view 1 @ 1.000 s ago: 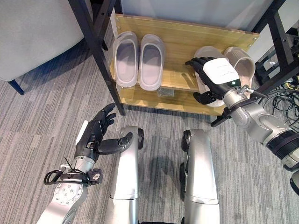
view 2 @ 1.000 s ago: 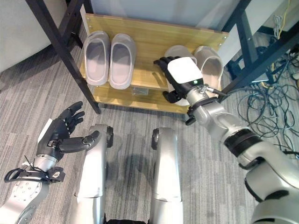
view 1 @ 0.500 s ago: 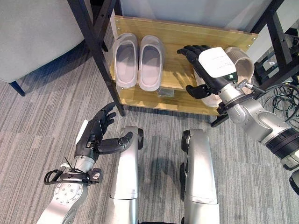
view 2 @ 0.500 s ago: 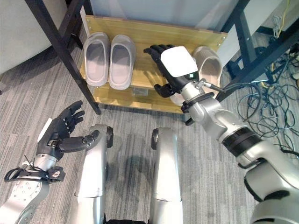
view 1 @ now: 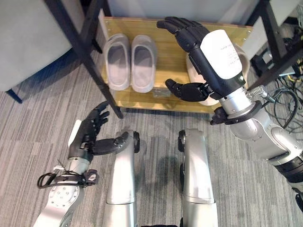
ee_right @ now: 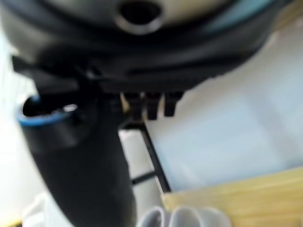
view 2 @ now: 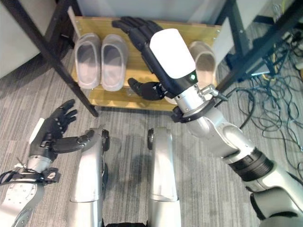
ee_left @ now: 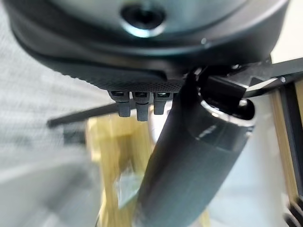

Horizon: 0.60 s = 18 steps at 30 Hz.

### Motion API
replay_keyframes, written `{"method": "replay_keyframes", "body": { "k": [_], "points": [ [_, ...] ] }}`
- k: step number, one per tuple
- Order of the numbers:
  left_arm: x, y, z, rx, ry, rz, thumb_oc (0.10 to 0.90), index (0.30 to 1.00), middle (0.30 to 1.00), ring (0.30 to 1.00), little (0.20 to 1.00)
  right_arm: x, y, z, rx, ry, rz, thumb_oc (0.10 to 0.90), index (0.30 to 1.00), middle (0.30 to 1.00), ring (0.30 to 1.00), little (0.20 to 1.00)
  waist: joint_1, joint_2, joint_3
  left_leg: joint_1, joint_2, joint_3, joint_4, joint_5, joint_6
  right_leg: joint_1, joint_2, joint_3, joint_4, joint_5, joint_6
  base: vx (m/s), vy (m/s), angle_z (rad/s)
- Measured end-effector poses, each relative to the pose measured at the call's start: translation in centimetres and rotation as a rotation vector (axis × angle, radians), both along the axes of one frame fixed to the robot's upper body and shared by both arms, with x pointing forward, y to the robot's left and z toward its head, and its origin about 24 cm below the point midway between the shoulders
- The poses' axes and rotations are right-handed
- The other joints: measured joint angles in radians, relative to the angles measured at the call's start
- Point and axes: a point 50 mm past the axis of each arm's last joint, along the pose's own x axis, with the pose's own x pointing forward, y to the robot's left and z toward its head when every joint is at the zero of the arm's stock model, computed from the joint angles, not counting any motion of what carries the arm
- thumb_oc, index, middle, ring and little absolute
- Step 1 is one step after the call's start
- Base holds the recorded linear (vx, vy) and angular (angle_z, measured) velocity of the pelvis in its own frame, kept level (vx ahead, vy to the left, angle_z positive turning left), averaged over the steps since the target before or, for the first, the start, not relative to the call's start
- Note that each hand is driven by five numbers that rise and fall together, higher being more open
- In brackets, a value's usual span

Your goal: Arrange the slippers neatly on the shoe rack.

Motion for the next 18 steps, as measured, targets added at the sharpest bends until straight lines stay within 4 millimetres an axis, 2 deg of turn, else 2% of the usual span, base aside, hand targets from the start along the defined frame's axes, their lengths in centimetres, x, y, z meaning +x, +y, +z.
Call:
{"method": "replay_keyframes", "body": {
  "k": [1, 3, 6, 7, 9, 10, 11, 12, 13, 14, 16, 17, 18],
  "points": [
    [0.0, 0.0, 0.0, 0.000, 0.000, 0.001, 0.800, 0.900, 0.900, 0.900, 0.900, 0.0, 0.0, 0.0, 0.000, 0.000, 0.000, 0.800, 0.900, 0.900, 0.900, 0.900, 0.000, 0.000, 0.000, 0.000, 0.000, 0.000, -0.001, 0.001, -0.002, 0.000, 0.000, 0.000, 0.000, 0.000, -0.001, 0.06, -0.103, 0.03],
    [0.2, 0.4, 0.6, 0.043, -0.034, 0.039, 0.800, 0.900, 0.900, 0.900, 0.900, -1.4, -0.9, 0.0, 0.076, -0.013, -0.001, 0.800, 0.900, 0.900, 0.900, 0.900, -0.010, -0.001, 0.000, 0.007, -0.013, -0.011, -0.089, 0.043, -0.029, -0.010, -0.019, -0.026, -0.059, 0.014, -0.044, 0.07, -0.081, 0.08],
    [0.3, -0.5, 0.4, 0.053, -0.031, -0.004, 0.800, 0.900, 0.900, 0.900, 0.900, -1.9, -1.3, -0.5, 0.066, 0.030, -0.002, 0.800, 0.900, 0.900, 0.900, 0.900, -0.022, 0.003, -0.002, 0.019, -0.018, -0.025, -0.185, 0.081, -0.029, 0.003, -0.043, -0.060, -0.136, 0.030, -0.085, 0.02, -0.041, 0.12],
    [0.3, -0.7, 0.4, 0.056, -0.027, -0.019, 0.800, 0.900, 0.900, 0.900, 0.900, -2.0, -1.3, -0.6, 0.067, 0.041, 0.000, 0.800, 0.900, 0.900, 0.900, 0.900, -0.023, 0.010, -0.006, 0.020, -0.018, -0.030, -0.213, 0.098, -0.046, 0.005, -0.048, -0.073, -0.165, 0.043, -0.095, -0.04, -0.008, 0.07],
    [0.6, -1.1, 0.5, 0.071, -0.033, -0.040, 0.800, 0.900, 0.900, 0.900, 0.900, -1.9, -1.3, -0.9, 0.073, 0.076, 0.010, 0.800, 0.900, 0.900, 0.900, 0.900, -0.022, 0.013, -0.006, 0.020, -0.013, -0.044, -0.287, 0.125, -0.033, 0.010, -0.061, -0.104, -0.239, 0.062, -0.121, -0.04, 0.011, 0.04],
    [0.9, -1.3, 0.8, 0.077, -0.046, -0.059, 0.800, 0.900, 0.900, 0.900, 0.900, -1.8, -1.3, -1.2, 0.060, 0.107, 0.014, 0.800, 0.900, 0.900, 0.900, 0.900, -0.020, 0.015, -0.006, 0.027, -0.013, -0.058, -0.382, 0.177, -0.028, 0.027, -0.070, -0.139, -0.338, 0.118, -0.138, -0.08, -0.008, 0.04],
    [1.1, -1.4, 1.1, 0.079, -0.058, -0.066, 0.800, 0.900, 0.900, 0.900, 0.900, -1.7, -1.4, -1.3, 0.057, 0.114, 0.012, 0.800, 0.900, 0.900, 0.900, 0.900, -0.014, 0.015, -0.006, 0.038, -0.009, -0.058, -0.436, 0.199, -0.025, 0.040, -0.076, -0.152, -0.392, 0.139, -0.146, -0.07, -0.021, 0.05],
    [1.3, -1.5, 1.4, 0.080, -0.071, -0.071, 0.800, 0.900, 0.900, 0.900, 0.900, -1.6, -1.4, -1.4, 0.062, 0.121, 0.011, 0.800, 0.900, 0.900, 0.900, 0.900, -0.008, 0.021, -0.006, 0.048, 0.001, -0.061, -0.489, 0.221, -0.020, 0.054, -0.083, -0.162, -0.446, 0.159, -0.150, -0.09, -0.040, 0.03],
    [1.8, -1.7, 1.8, 0.079, -0.090, -0.080, 0.800, 0.900, 0.900, 0.900, 0.900, -1.5, -1.6, -1.5, 0.068, 0.129, 0.004, 0.800, 0.900, 0.900, 0.900, 0.900, 0.004, 0.043, -0.006, 0.050, 0.012, -0.069, -0.550, 0.250, -0.015, 0.070, -0.091, -0.188, -0.516, 0.186, -0.155, -0.09, -0.039, 0.07],
    [2.0, -1.8, 2.3, 0.087, -0.113, -0.088, 0.800, 0.900, 0.900, 0.900, 0.900, -1.0, -1.8, -1.9, 0.053, 0.162, -0.009, 0.800, 0.900, 0.900, 0.900, 0.900, 0.016, 0.051, -0.007, 0.067, 0.009, -0.072, -0.640, 0.297, -0.012, 0.089, -0.087, -0.198, -0.608, 0.231, -0.144, -0.12, -0.077, 0.08],
    [2.2, -1.8, 2.6, 0.093, -0.127, -0.094, 0.800, 0.900, 0.900, 0.900, 0.900, -0.3, -2.6, -2.8, 0.060, 0.210, -0.038, 0.800, 0.900, 0.900, 0.900, 0.900, 0.037, 0.075, -0.009, 0.081, 0.031, -0.076, -0.719, 0.334, 0.000, 0.121, -0.096, -0.228, -0.695, 0.262, -0.152, -0.12, -0.081, 0.08],
    [2.3, -1.8, 2.6, 0.099, -0.124, -0.100, 0.800, 0.900, 0.900, 0.900, 0.900, 0.7, -3.5, -4.2, 0.067, 0.290, -0.091, 0.800, 0.900, 0.900, 0.900, 0.900, 0.057, 0.085, -0.009, 0.111, 0.045, -0.077, -0.793, 0.365, 0.005, 0.163, -0.102, -0.254, -0.775, 0.292, -0.148, -0.10, -0.129, 0.12],
    [2.4, -1.8, 2.5, 0.104, -0.111, -0.105, 0.800, 0.900, 0.900, 0.900, 0.900, 1.2, -4.2, -5.6, 0.063, 0.357, -0.129, 0.800, 0.900, 0.900, 0.900, 0.900, 0.065, 0.087, -0.008, 0.145, 0.052, -0.074, -0.841, 0.381, 0.011, 0.202, -0.105, -0.260, -0.820, 0.299, -0.160, -0.09, -0.130, 0.15]
  ]
}}
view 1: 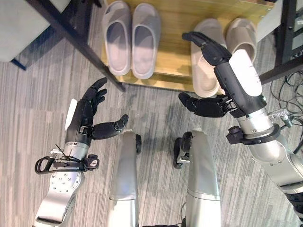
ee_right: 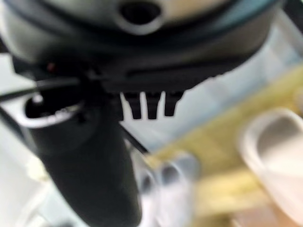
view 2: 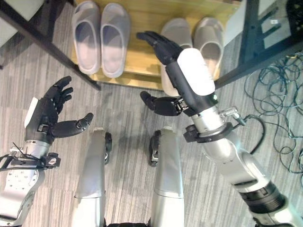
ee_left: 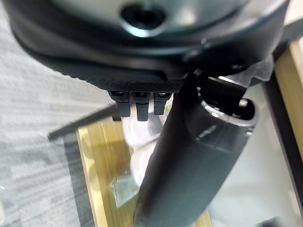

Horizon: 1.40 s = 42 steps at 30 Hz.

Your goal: Arrange the slippers neatly on the shoe rack.

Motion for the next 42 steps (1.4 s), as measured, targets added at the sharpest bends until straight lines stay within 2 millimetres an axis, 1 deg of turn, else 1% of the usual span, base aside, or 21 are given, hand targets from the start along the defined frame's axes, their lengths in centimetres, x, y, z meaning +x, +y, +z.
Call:
{"method": "replay_keyframes", "body": {
  "k": [2, 3, 5, 6, 7, 8, 10, 11, 12, 13, 14, 15, 18, 19, 23, 26, 28, 31, 35, 40, 42],
  "points": [
    [0.2, 0.3, -1.0, -0.002, 0.043, 0.010, 0.800, 0.900, 0.900, 0.900, 0.900, 1.0, -1.3, -3.4, 0.003, 0.154, -0.077, 0.800, 0.900, 0.900, 0.900, 0.900, 0.023, -0.002, -0.002, 0.101, 0.021, 0.014, -0.152, 0.053, 0.008, 0.106, 0.004, -0.019, -0.153, 0.056, 0.017, -0.04, -0.115, 0.14],
    [0.1, 0.5, -1.3, 0.000, 0.055, 0.018, 0.800, 0.900, 0.900, 0.900, 0.900, 1.0, -1.7, -4.4, -0.009, 0.200, -0.092, 0.800, 0.900, 0.900, 0.900, 0.900, 0.023, -0.001, -0.002, 0.135, 0.021, 0.019, -0.199, 0.066, 0.009, 0.139, 0.004, -0.020, -0.193, 0.066, 0.019, -0.10, -0.169, 0.16],
    [-0.1, 0.8, -2.4, 0.015, 0.102, 0.038, 0.800, 0.900, 0.900, 0.900, 0.900, 1.1, -2.4, -7.2, -0.005, 0.298, -0.139, 0.800, 0.900, 0.900, 0.900, 0.900, 0.022, 0.003, -0.002, 0.240, 0.043, 0.030, -0.356, 0.106, 0.015, 0.251, 0.003, -0.045, -0.338, 0.089, 0.008, 0.00, -0.160, 0.28],
    [0.0, 0.5, -3.1, 0.020, 0.135, 0.017, 0.800, 0.900, 0.900, 0.900, 0.900, 1.1, -3.1, -9.7, -0.014, 0.395, -0.185, 0.800, 0.900, 0.900, 0.900, 0.900, 0.017, 0.001, -0.002, 0.346, 0.045, 0.037, -0.505, 0.150, 0.022, 0.361, 0.005, -0.062, -0.484, 0.142, 0.030, 0.12, -0.199, 0.45],
    [0.1, 0.2, -3.7, 0.028, 0.162, -0.003, 0.800, 0.900, 0.900, 0.900, 0.900, 0.7, -3.6, -11.3, -0.029, 0.459, -0.205, 0.800, 0.900, 0.900, 0.900, 0.900, 0.012, 0.002, -0.002, 0.422, 0.047, 0.036, -0.610, 0.211, 0.011, 0.436, -0.003, -0.084, -0.548, 0.150, 0.015, 0.17, -0.286, 0.70],
    [0.3, -0.5, -4.9, 0.025, 0.214, -0.039, 0.800, 0.900, 0.900, 0.900, 0.900, 0.0, -4.2, -15.2, 0.007, 0.599, -0.268, 0.800, 0.900, 0.900, 0.900, 0.900, 0.015, -0.012, -0.006, 0.610, 0.083, 0.079, -0.865, 0.263, 0.014, 0.611, 0.008, -0.103, -0.774, 0.213, 0.009, 0.17, -0.133, 0.52],
    [-1.0, -0.9, -6.9, 0.029, 0.296, -0.065, 0.800, 0.900, 0.900, 0.900, 0.900, -2.0, -4.7, -18.7, -0.023, 0.748, -0.291, 0.800, 0.900, 0.900, 0.900, 0.900, 0.023, -0.036, -0.042, 0.820, 0.108, 0.115, -1.081, 0.296, 0.042, 0.790, 0.024, -0.110, -0.967, 0.286, 0.021, 0.19, -0.092, 0.12],
    [-1.7, -1.0, -7.4, 0.024, 0.313, -0.066, 0.800, 0.900, 0.900, 0.900, 0.900, -2.9, -4.8, -19.3, -0.037, 0.775, -0.292, 0.800, 0.900, 0.900, 0.900, 0.900, 0.018, -0.027, -0.094, 0.857, 0.116, 0.114, -1.103, 0.320, 0.039, 0.801, 0.034, -0.115, -0.988, 0.287, 0.022, 0.22, -0.062, -0.09],
    [-1.7, -1.0, -7.6, 0.026, 0.320, -0.069, 0.800, 0.900, 0.900, 0.900, 0.900, -3.3, -5.1, -19.6, -0.038, 0.786, -0.303, 0.800, 0.900, 0.900, 0.900, 0.900, 0.005, -0.017, -0.102, 0.904, 0.131, 0.114, -1.144, 0.366, -0.010, 0.841, 0.036, -0.132, -1.014, 0.288, 0.024, 0.27, -0.053, 0.02],
    [-1.6, -1.0, -7.7, 0.027, 0.324, -0.071, 0.800, 0.900, 0.900, 0.900, 0.900, -3.4, -5.2, -19.7, -0.032, 0.790, -0.311, 0.800, 0.900, 0.900, 0.900, 0.900, 0.000, -0.017, -0.102, 0.920, 0.130, 0.114, -1.165, 0.376, -0.009, 0.857, 0.036, -0.134, -1.029, 0.289, 0.025, 0.19, -0.027, 0.14],
    [-1.0, -1.5, -8.1, 0.019, 0.333, -0.088, 0.800, 0.900, 0.900, 0.900, 0.900, -3.9, -5.9, -20.2, -0.026, 0.816, -0.343, 0.800, 0.900, 0.900, 0.900, 0.900, -0.013, -0.024, -0.112, 1.028, 0.129, 0.119, -1.288, 0.427, 0.000, 0.952, 0.038, -0.145, -1.119, 0.318, 0.040, 0.20, -0.028, 0.12],
    [-0.9, -1.7, -8.3, 0.020, 0.338, -0.095, 0.800, 0.900, 0.900, 0.900, 0.900, -4.0, -6.2, -20.4, -0.015, 0.823, -0.360, 0.800, 0.900, 0.900, 0.900, 0.900, -0.019, -0.024, -0.126, 1.065, 0.131, 0.122, -1.330, 0.438, -0.003, 0.987, 0.043, -0.150, -1.156, 0.327, 0.047, 0.12, -0.004, 0.08],
    [-0.9, -2.1, -8.8, 0.018, 0.355, -0.098, 0.800, 0.900, 0.900, 0.900, 0.900, -4.6, -6.7, -21.4, -0.001, 0.860, -0.394, 0.800, 0.900, 0.900, 0.900, 0.900, -0.031, -0.038, -0.191, 1.129, 0.128, 0.135, -1.392, 0.452, 0.005, 1.063, 0.047, -0.151, -1.246, 0.354, 0.061, 0.20, 0.002, -0.02],
    [-1.2, -2.1, -9.8, 0.028, 0.392, -0.095, 0.800, 0.900, 0.900, 0.900, 0.900, -5.5, -6.9, -22.9, 0.021, 0.924, -0.423, 0.800, 0.900, 0.900, 0.900, 0.900, -0.033, -0.039, -0.256, 1.197, 0.128, 0.151, -1.447, 0.458, 0.007, 1.149, 0.056, -0.151, -1.350, 0.383, 0.072, 0.22, 0.016, -0.05],
    [-2.1, -2.3, -11.2, 0.014, 0.444, -0.074, 0.800, 0.900, 0.900, 0.900, 0.900, -7.5, -6.5, -24.9, 0.017, 1.017, -0.422, 0.800, 0.900, 0.900, 0.900, 0.900, -0.033, -0.042, -0.385, 1.272, 0.113, 0.172, -1.500, 0.458, 0.007, 1.275, 0.054, -0.154, -1.505, 0.437, 0.096, 0.12, 0.008, 0.01],
    [-2.6, -2.7, -12.2, -0.001, 0.484, -0.081, 0.800, 0.900, 0.900, 0.900, 0.900, -8.4, -5.8, -25.8, 0.018, 1.064, -0.398, 0.800, 0.900, 0.900, 0.900, 0.900, -0.032, -0.048, -0.442, 1.302, 0.105, 0.171, -1.517, 0.458, 0.007, 1.333, 0.055, -0.153, -1.572, 0.455, 0.104, 0.05, 0.001, 0.09],
    [-2.9, -2.8, -12.5, -0.006, 0.499, -0.083, 0.800, 0.900, 0.900, 0.900, 0.900, -8.1, -5.5, -25.7, 0.032, 1.056, -0.392, 0.800, 0.900, 0.900, 0.900, 0.900, -0.032, -0.046, -0.453, 1.302, 0.107, 0.172, -1.519, 0.458, 0.007, 1.341, 0.059, -0.153, -1.590, 0.465, 0.100, 0.06, -0.012, 0.02],
    [-4.1, -3.8, -13.9, -0.044, 0.565, -0.124, 0.800, 0.900, 0.900, 0.900, 0.900, -8.3, -5.1, -26.1, 0.052, 1.075, -0.387, 0.800, 0.900, 0.900, 0.900, 0.900, -0.036, -0.025, -0.474, 1.315, 0.113, 0.175, -1.532, 0.459, 0.006, 1.362, 0.079, -0.149, -1.629, 0.495, 0.096, 0.04, -0.010, -0.02],
    [-5.2, -5.3, -15.5, -0.083, 0.653, -0.209, 0.800, 0.900, 0.900, 0.900, 0.900, -9.4, -4.8, -27.2, 0.049, 1.135, -0.380, 0.800, 0.900, 0.900, 0.900, 0.900, -0.036, -0.002, -0.491, 1.314, 0.118, 0.175, -1.536, 0.467, 0.005, 1.357, 0.086, -0.144, -1.629, 0.496, 0.097, 0.01, -0.014, -0.01],
    [-5.9, -6.3, -15.9, -0.099, 0.683, -0.265, 0.800, 0.900, 0.900, 0.900, 0.900, -10.8, -4.2, -28.2, 0.038, 1.197, -0.358, 0.800, 0.900, 0.900, 0.900, 0.900, -0.038, 0.007, -0.496, 1.315, 0.127, 0.185, -1.548, 0.479, 0.004, 1.348, 0.095, -0.136, -1.629, 0.504, 0.091, 0.01, -0.035, -0.06],
    [-5.3, -6.5, -15.3, -0.095, 0.652, -0.277, 0.800, 0.900, 0.900, 0.900, 0.900, -11.6, -4.3, -28.5, 0.038, 1.222, -0.362, 0.800, 0.900, 0.900, 0.900, 0.900, -0.046, 0.006, -0.495, 1.314, 0.132, 0.187, -1.547, 0.481, 0.003, 1.345, 0.098, -0.130, -1.629, 0.506, 0.091, 0.03, -0.039, -0.06]
  ]
}}
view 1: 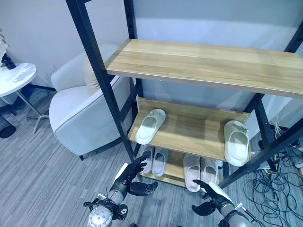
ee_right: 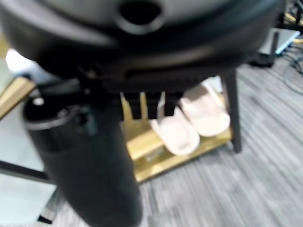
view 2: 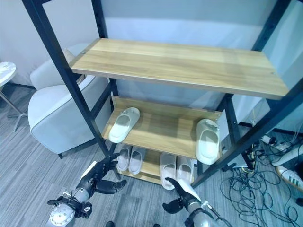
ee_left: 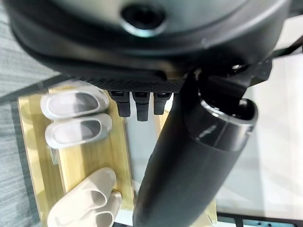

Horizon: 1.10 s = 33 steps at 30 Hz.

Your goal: Arrange the slippers neatly on the shoe rack.

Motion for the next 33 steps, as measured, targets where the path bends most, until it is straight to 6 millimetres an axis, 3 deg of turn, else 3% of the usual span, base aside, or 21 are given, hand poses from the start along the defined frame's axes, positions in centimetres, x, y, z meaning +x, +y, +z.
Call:
{"method": "replay_keyframes", "body": {
  "k": [7, 12, 18, 25, 28, 33],
  "points": [
    [3.8, -2.5, 4.9, -0.101, -0.228, -0.051, 0.800, 0.900, 0.900, 0.900, 0.900, -0.4, -0.6, 0.0, -0.015, 0.004, -0.019, 0.800, 0.900, 0.900, 0.900, 0.900, -0.023, 0.011, 0.012, 0.002, -0.001, 0.006, 0.000, 0.004, -0.001, -0.001, 0.000, 0.006, 0.000, 0.005, 0.001, 0.01, -0.012, -0.02],
    [4.9, -2.8, 6.8, -0.117, -0.314, -0.046, 0.800, 0.900, 0.900, 0.900, 0.900, -0.4, -1.1, 0.2, -0.034, -0.004, -0.023, 0.800, 0.900, 0.900, 0.900, 0.900, -0.046, 0.026, 0.030, 0.008, 0.000, 0.010, 0.001, 0.004, -0.001, 0.003, -0.002, 0.008, 0.000, 0.005, 0.001, 0.04, -0.010, -0.01],
    [7.0, -0.9, 9.5, -0.029, -0.463, 0.058, 0.800, 0.900, 0.900, 0.900, 0.900, -0.2, -2.3, 0.7, -0.052, -0.025, -0.062, 0.800, 0.900, 0.900, 0.900, 0.900, -0.053, 0.031, 0.068, 0.007, -0.001, 0.011, 0.001, 0.006, -0.003, 0.001, -0.002, 0.010, 0.000, 0.006, 0.002, 0.01, 0.005, -0.01],
    [10.0, 1.4, 13.0, 0.285, -0.661, 0.078, 0.800, 0.900, 0.900, 0.900, 0.900, 0.5, -4.4, 2.0, -0.118, -0.044, -0.051, 0.800, 0.900, 0.900, 0.900, 0.900, -0.070, 0.068, 0.109, -0.032, -0.007, 0.038, 0.000, 0.009, 0.002, -0.053, -0.013, 0.036, 0.000, 0.029, 0.000, -0.03, 0.039, -0.09],
    [11.6, 2.4, 13.5, 0.377, -0.681, 0.121, 0.800, 0.900, 0.900, 0.900, 0.900, 1.1, -5.4, 2.7, -0.150, -0.056, -0.060, 0.800, 0.900, 0.900, 0.900, 0.900, -0.103, 0.084, 0.124, -0.047, -0.015, 0.041, 0.000, 0.015, 0.006, -0.068, -0.017, 0.036, 0.001, 0.037, 0.003, -0.04, 0.035, -0.06],
    [13.2, 3.4, 13.8, 0.491, -0.697, 0.165, 0.800, 0.900, 0.900, 0.900, 0.900, 1.3, -5.8, 3.1, -0.163, -0.064, -0.058, 0.800, 0.900, 0.900, 0.900, 0.900, -0.129, 0.076, 0.156, -0.067, -0.016, 0.059, -0.002, 0.018, 0.007, -0.100, -0.019, 0.052, 0.001, 0.045, 0.003, -0.05, 0.024, -0.11]
  ]
}}
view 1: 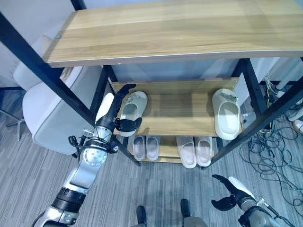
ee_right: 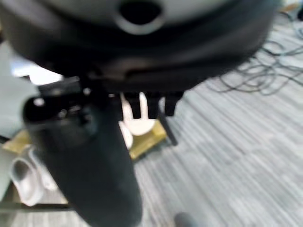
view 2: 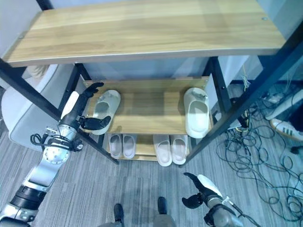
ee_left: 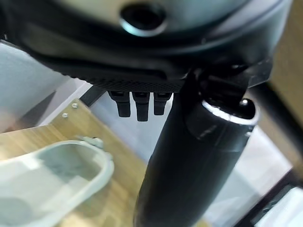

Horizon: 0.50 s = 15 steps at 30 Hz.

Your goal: Arrange the slippers neatly on the shoe rack.

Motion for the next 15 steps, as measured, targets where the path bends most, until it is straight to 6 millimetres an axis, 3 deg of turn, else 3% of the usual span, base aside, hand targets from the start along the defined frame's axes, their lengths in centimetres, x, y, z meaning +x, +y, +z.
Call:
{"method": "replay_keyframes", "body": {
  "k": [9, 15],
  "points": [
    [2.4, 3.4, 1.5, 0.355, -0.016, 0.102, 0.800, 0.900, 0.900, 0.900, 0.900, 2.0, 0.7, 0.8, 0.028, -0.055, 0.020, 0.800, 0.900, 0.900, 0.900, 0.900, 0.002, -0.034, 0.052, -0.050, 0.000, 0.033, -0.005, 0.009, 0.003, -0.072, 0.001, 0.035, 0.000, 0.024, 0.000, -0.05, 0.002, -0.11],
    [3.3, 3.5, 3.7, 0.423, -0.100, 0.120, 0.800, 0.900, 0.900, 0.900, 0.900, 2.5, 0.9, 1.0, 0.029, -0.075, 0.027, 0.800, 0.900, 0.900, 0.900, 0.900, 0.002, -0.038, 0.113, -0.051, -0.003, 0.032, -0.010, 0.019, 0.005, -0.073, -0.001, 0.036, 0.000, 0.029, -0.001, -0.03, -0.005, 0.01]
  ]
}}
